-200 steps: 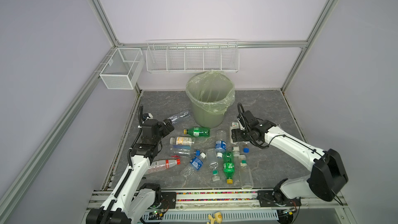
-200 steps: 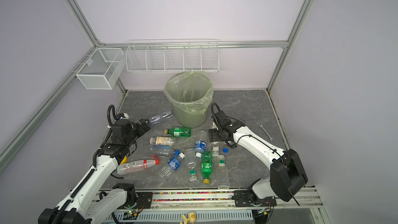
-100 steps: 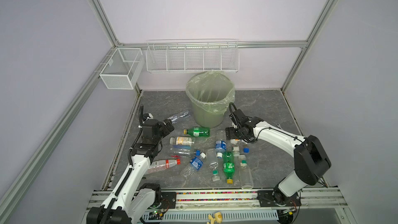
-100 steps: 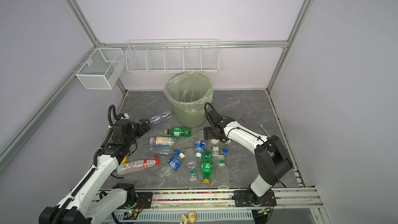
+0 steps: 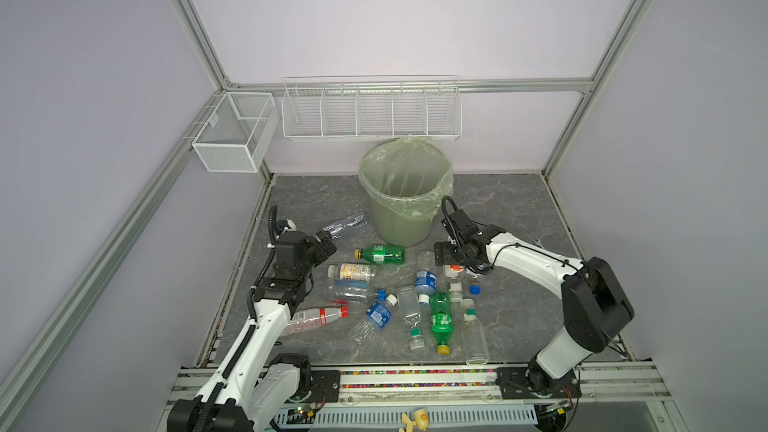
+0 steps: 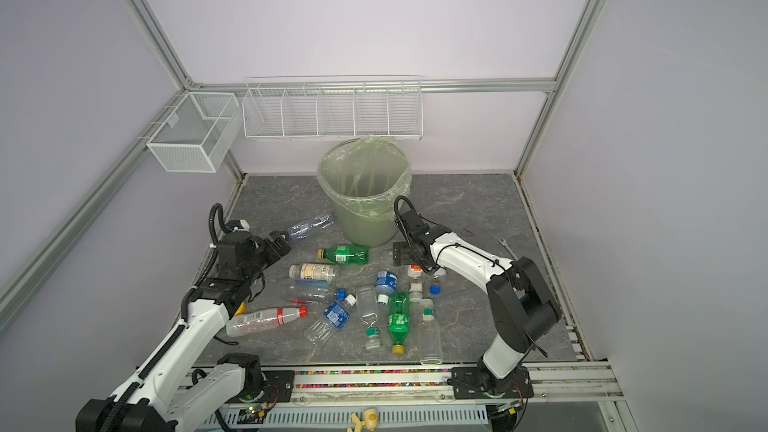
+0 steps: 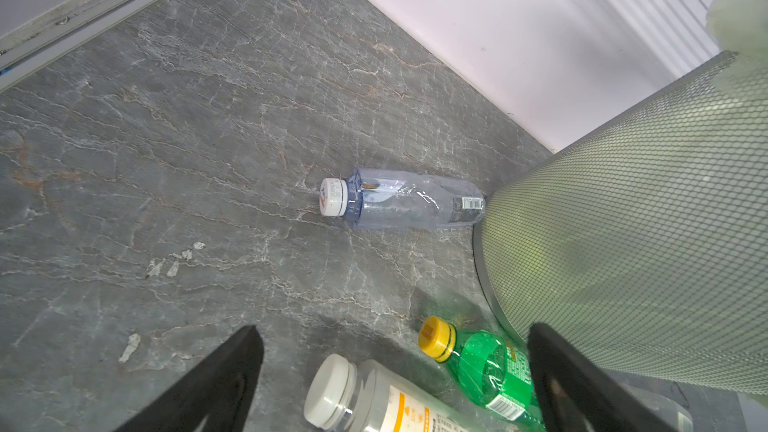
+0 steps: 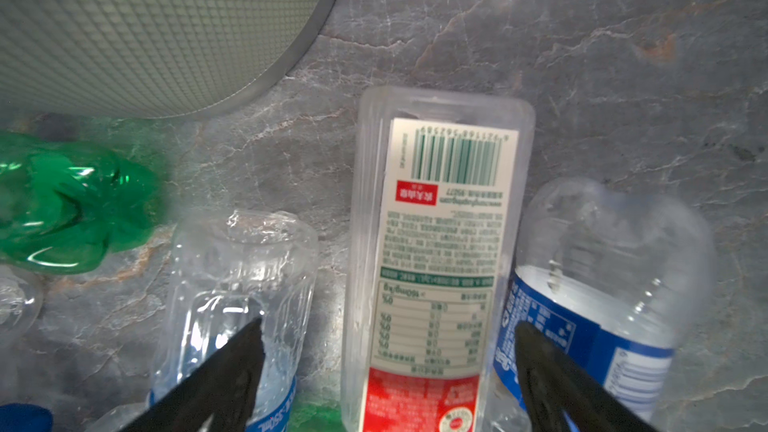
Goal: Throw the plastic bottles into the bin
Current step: 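Reach the right gripper down to the white-labelled bottle beside the bin, then close the right gripper on the white-labelled bottle and lift it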
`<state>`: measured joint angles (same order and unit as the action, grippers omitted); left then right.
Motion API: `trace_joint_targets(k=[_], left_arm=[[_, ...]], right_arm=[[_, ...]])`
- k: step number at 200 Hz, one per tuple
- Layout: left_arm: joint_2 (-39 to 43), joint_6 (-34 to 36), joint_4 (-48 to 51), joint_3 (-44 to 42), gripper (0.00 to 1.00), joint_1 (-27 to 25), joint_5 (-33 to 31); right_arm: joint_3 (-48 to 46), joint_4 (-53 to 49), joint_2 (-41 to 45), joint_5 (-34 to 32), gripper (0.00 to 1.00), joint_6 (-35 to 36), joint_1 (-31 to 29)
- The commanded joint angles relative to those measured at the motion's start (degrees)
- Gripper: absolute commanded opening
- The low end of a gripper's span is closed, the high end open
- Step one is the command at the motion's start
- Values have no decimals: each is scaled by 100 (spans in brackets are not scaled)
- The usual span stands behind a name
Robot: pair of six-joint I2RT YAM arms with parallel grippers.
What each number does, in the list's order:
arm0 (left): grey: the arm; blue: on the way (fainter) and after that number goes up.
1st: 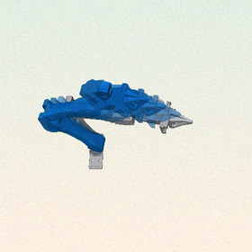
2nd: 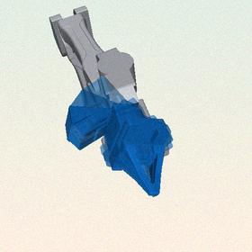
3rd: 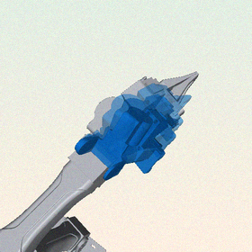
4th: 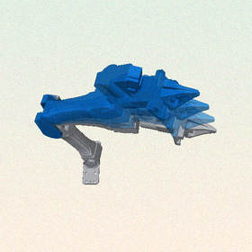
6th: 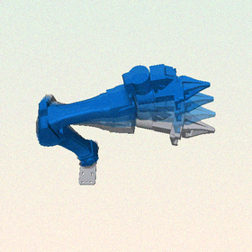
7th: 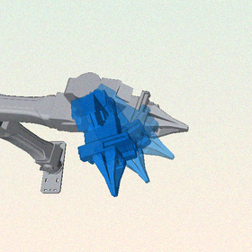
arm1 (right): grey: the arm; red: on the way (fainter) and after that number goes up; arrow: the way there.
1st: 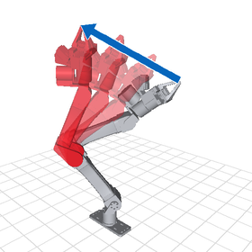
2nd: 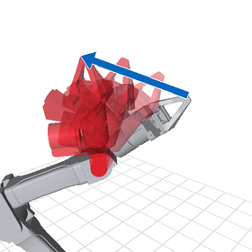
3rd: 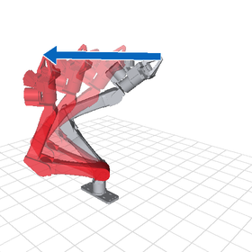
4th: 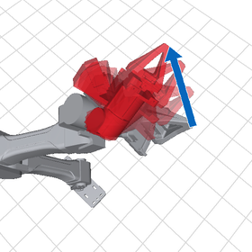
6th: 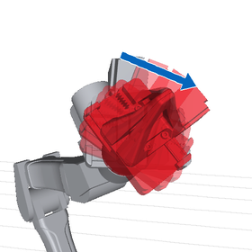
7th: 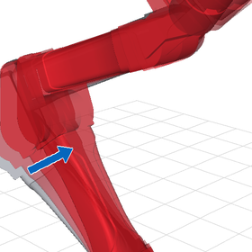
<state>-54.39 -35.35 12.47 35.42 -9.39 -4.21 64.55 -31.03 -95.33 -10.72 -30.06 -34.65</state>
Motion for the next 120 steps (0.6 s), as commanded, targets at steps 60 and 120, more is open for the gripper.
trace_joint_targets(k=[60, 120], left_arm=[[4, -93, -119, -74, 99, 25, -46], [-50, -114, -121, -17, 99, 25, -18]], right_arm=[[-227, 440, -111, 205, 79, 44, 184], [-345, 726, -309, 459, 74, 104, 268]])
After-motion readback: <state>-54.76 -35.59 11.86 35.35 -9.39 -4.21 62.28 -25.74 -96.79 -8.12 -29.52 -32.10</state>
